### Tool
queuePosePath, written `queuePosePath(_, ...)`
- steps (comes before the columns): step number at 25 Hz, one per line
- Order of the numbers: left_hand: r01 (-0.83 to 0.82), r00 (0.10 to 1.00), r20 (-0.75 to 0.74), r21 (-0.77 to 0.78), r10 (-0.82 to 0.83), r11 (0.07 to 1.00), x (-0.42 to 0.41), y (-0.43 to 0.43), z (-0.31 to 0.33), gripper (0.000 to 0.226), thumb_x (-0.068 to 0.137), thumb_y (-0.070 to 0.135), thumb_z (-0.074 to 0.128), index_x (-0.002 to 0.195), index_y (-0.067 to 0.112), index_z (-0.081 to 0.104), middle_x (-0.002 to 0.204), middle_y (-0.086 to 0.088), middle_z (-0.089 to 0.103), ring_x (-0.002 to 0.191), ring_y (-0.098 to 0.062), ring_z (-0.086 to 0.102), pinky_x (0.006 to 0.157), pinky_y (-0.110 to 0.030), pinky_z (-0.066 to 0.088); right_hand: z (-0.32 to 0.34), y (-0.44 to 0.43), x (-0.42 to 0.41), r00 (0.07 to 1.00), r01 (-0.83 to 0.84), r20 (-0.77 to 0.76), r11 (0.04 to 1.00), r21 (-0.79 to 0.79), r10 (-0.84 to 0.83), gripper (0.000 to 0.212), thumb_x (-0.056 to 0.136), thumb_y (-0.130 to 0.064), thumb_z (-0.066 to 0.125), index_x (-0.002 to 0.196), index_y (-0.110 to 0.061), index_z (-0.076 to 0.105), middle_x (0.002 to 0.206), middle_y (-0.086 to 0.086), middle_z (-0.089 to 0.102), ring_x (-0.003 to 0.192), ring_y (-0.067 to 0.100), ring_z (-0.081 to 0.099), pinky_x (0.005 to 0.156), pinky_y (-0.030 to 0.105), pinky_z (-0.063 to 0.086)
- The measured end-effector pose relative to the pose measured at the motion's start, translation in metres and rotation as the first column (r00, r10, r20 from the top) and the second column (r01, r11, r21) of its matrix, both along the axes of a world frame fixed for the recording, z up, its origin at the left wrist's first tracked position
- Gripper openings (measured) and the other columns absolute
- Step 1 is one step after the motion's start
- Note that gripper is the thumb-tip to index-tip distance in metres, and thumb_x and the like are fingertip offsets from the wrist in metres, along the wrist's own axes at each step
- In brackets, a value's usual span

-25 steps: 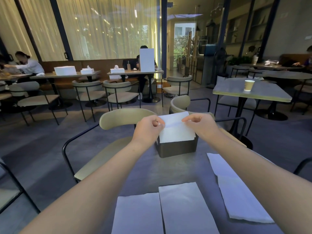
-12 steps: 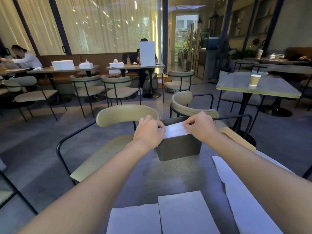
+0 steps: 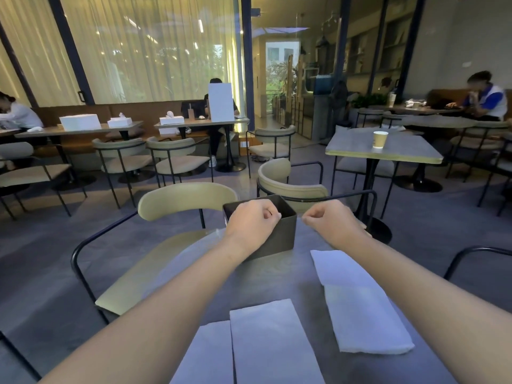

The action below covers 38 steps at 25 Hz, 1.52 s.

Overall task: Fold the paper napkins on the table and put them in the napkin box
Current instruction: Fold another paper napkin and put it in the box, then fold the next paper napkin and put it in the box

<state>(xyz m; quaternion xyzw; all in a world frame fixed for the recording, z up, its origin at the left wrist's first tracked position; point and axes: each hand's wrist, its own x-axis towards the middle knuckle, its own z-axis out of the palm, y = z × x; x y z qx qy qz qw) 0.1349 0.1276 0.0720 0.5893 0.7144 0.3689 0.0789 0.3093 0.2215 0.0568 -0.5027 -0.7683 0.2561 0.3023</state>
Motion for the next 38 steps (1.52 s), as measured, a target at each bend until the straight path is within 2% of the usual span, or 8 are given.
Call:
queuePosePath(5, 0.107, 0.994, -0.026, -0.088, -0.109, 0.99, 0.049, 0.014, -0.017, 0.015, 0.094, 0.029, 0.065, 0.092, 0.021, 0.077, 0.088, 0.005, 0.077, 0.089, -0.016, 0.07, 0.084, -0.035, 0.057, -0.019, 0.005, 0.05, 0.996, 0.041, 0.082, 0.999, -0.026, -0.039, 0.025, 0.093, -0.021, 0.067, 0.088, 0.001, 0.078, 0.076, 0.009, 0.072, 0.064, 0.009, 0.051, 0.063, 0.03, 0.041)
queuePosePath(12, 0.17, 0.97, -0.128, -0.246, -0.206, 0.954, 0.087, 0.041, -0.064, 0.02, 0.094, 0.029, 0.062, 0.106, 0.023, 0.077, 0.118, 0.0, 0.071, 0.113, -0.022, 0.064, 0.094, -0.036, 0.052, -0.06, 0.007, 0.098, 0.977, 0.08, 0.2, 0.995, -0.062, -0.066, 0.019, 0.08, -0.012, 0.059, 0.065, -0.002, 0.065, 0.062, 0.002, 0.045, 0.064, 0.017, 0.034, 0.06, 0.032, 0.029)
queuePosePath(16, 0.162, 0.967, -0.143, -0.301, -0.212, 0.94, 0.096, 0.047, -0.084, 0.031, 0.095, 0.028, 0.06, 0.124, 0.024, 0.07, 0.128, 0.0, 0.062, 0.121, -0.023, 0.059, 0.095, -0.036, 0.05, -0.079, 0.007, 0.103, 0.977, 0.107, 0.193, 0.99, -0.091, -0.087, 0.019, 0.082, -0.013, 0.06, 0.072, -0.01, 0.077, 0.077, 0.009, 0.077, 0.068, 0.026, 0.063, 0.065, 0.038, 0.053)
queuePosePath(22, 0.192, 0.967, -0.113, -0.258, -0.227, 0.947, 0.096, 0.043, -0.089, 0.023, 0.091, 0.01, 0.054, 0.089, 0.016, 0.076, 0.099, -0.004, 0.076, 0.1, -0.027, 0.066, 0.085, -0.043, 0.056, -0.084, 0.007, 0.101, 0.979, 0.063, 0.198, 0.995, -0.075, -0.047, 0.014, 0.091, -0.022, 0.068, 0.083, -0.026, 0.078, 0.097, -0.009, 0.078, 0.091, 0.015, 0.07, 0.085, 0.042, 0.06)
queuePosePath(24, 0.187, 0.97, -0.109, -0.239, -0.218, 0.953, 0.088, 0.038, -0.082, 0.021, 0.092, 0.009, 0.056, 0.091, 0.014, 0.076, 0.097, -0.004, 0.075, 0.098, -0.027, 0.066, 0.086, -0.042, 0.055, -0.079, 0.004, 0.098, 0.996, 0.03, 0.089, 0.999, -0.03, -0.027, 0.008, 0.091, -0.028, 0.075, 0.099, -0.028, 0.076, 0.111, -0.009, 0.07, 0.094, 0.011, 0.062, 0.08, 0.028, 0.051)
queuePosePath(27, 0.152, 0.982, -0.085, -0.16, -0.167, 0.975, 0.067, 0.025, -0.063, 0.017, 0.094, 0.013, 0.059, 0.088, 0.018, 0.074, 0.095, 0.001, 0.069, 0.094, -0.023, 0.064, 0.088, -0.037, 0.054, -0.059, -0.012, 0.087, 0.983, -0.04, -0.185, 0.982, -0.186, 0.005, 0.034, 0.089, -0.036, 0.08, 0.118, -0.029, 0.064, 0.11, -0.012, 0.068, 0.098, 0.007, 0.064, 0.076, 0.02, 0.048)
queuePosePath(31, 0.109, 0.991, -0.073, -0.075, -0.115, 0.991, 0.038, 0.001, -0.033, 0.017, 0.092, 0.012, 0.062, 0.081, 0.022, 0.071, 0.089, 0.003, 0.068, 0.089, -0.017, 0.061, 0.084, -0.031, 0.051, -0.043, -0.033, 0.064, 0.938, -0.255, -0.324, 0.876, -0.41, 0.121, 0.014, 0.092, -0.03, 0.078, 0.103, -0.021, 0.079, 0.109, 0.001, 0.083, 0.098, 0.014, 0.079, 0.091, 0.034, 0.063)
queuePosePath(38, -0.124, 0.991, 0.056, 0.126, 0.117, 0.984, -0.009, -0.049, 0.002, 0.016, 0.093, 0.03, 0.068, 0.101, 0.018, 0.061, 0.104, -0.001, 0.051, 0.085, -0.018, 0.055, 0.078, -0.033, 0.048, -0.017, -0.065, 0.01, 0.845, -0.285, -0.532, 0.886, -0.366, 0.052, 0.021, 0.094, -0.027, 0.076, 0.103, -0.008, 0.079, 0.109, 0.013, 0.083, 0.107, 0.032, 0.077, 0.098, 0.049, 0.058)
